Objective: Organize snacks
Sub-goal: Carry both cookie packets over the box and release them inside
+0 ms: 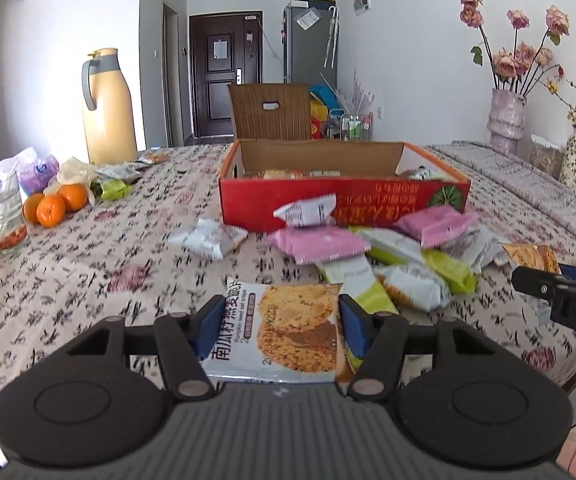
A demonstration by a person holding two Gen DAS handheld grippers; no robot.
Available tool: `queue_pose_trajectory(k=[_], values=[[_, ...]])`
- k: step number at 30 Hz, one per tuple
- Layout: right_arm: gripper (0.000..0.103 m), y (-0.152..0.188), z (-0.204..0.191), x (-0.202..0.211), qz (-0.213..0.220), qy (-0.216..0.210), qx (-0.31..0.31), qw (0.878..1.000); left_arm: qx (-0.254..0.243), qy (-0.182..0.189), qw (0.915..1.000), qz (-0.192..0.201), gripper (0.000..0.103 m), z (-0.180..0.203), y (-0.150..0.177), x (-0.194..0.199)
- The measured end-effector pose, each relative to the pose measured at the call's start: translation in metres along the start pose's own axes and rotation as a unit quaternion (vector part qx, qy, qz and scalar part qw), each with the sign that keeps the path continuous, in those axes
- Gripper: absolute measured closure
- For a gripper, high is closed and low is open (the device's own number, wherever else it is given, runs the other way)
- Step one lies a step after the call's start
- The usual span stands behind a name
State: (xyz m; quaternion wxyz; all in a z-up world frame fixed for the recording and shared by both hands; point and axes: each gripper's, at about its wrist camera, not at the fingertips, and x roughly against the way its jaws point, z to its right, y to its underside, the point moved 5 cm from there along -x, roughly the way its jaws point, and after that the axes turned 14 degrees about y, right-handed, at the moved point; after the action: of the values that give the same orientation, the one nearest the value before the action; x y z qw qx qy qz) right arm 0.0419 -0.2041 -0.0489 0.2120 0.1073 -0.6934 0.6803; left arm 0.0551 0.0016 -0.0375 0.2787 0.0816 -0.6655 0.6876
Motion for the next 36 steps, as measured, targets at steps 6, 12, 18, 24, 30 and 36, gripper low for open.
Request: queue_pose_trajectory(k=[6,12,18,24,30,36], values=[[0.063,-0.015,0.004,-0.013,0.008,0.001,-0.004,1.0,0.001,0.0,1.0,0.009,0.042,0.001,-0.023,-0.01],[0.063,-0.035,0.005,-0.033,0.011,-0.004,-0.011,1.0,0.004,-0.005,0.9999,0.012,0.042,-0.001,-0.049,-0.028],[0.063,-0.06,0.002,-0.055,0.014,-0.011,-0.016,1.0,0.005,-0.006,0.9998,0.018,0.042,-0.001,-0.078,-0.045],[0.063,-0.091,-0.005,-0.079,0.024,-0.023,-0.019,0.999,0.003,-0.01,0.9996,0.026,0.042,-0.005,-0.108,-0.065],[0.063,-0.117,-0.016,-0.114,0.024,-0.033,-0.015,0.999,-0.001,-0.013,0.9996,0.026,0.042,-0.011,-0.135,-0.095],[0.063,-0.138,-0.031,-0.151,0.019,-0.042,-0.008,0.999,0.001,-0.012,0.9998,0.019,0.042,-0.019,-0.157,-0.13]])
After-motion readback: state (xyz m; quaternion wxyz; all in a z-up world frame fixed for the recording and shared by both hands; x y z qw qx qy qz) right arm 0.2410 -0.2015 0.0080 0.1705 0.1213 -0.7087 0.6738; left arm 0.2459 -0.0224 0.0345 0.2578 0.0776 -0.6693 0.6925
